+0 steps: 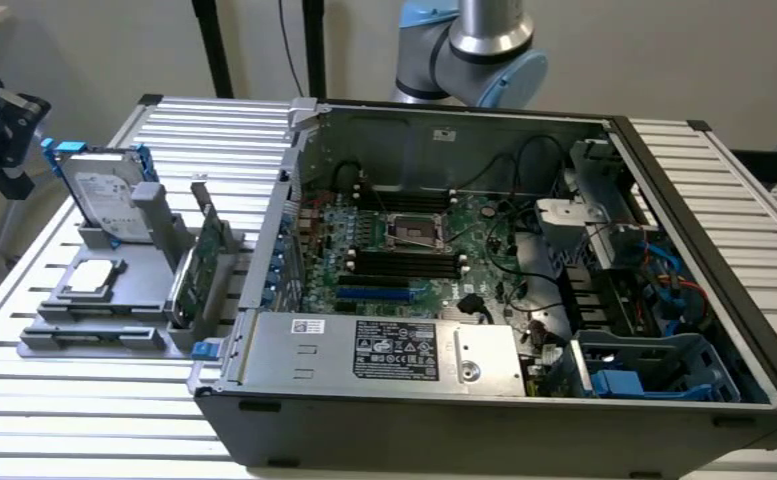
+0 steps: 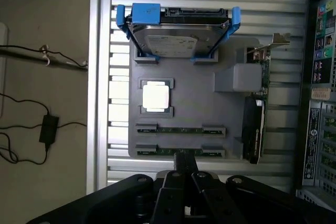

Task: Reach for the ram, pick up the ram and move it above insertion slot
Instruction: 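Pick up the ram and move it above insertion slot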

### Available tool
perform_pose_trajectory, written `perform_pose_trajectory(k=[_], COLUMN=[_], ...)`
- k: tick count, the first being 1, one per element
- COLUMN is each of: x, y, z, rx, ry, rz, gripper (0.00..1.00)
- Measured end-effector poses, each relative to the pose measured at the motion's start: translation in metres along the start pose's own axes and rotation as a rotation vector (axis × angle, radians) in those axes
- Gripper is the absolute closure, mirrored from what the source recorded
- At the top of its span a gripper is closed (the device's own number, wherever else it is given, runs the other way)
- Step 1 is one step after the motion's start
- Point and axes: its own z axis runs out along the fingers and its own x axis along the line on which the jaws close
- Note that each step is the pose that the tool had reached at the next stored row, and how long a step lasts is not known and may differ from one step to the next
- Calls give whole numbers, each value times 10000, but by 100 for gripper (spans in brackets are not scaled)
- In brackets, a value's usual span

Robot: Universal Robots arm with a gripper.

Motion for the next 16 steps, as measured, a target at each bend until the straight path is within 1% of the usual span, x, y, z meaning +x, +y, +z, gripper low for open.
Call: perform_pose_trajectory(k=[1, 2, 16], x=[0, 1, 0], y=[0, 0, 0], z=[0, 0, 0], rx=[0, 0, -2], ry=[0, 6, 94], rz=[-54, -217, -2755], gripper=[89, 89, 89])
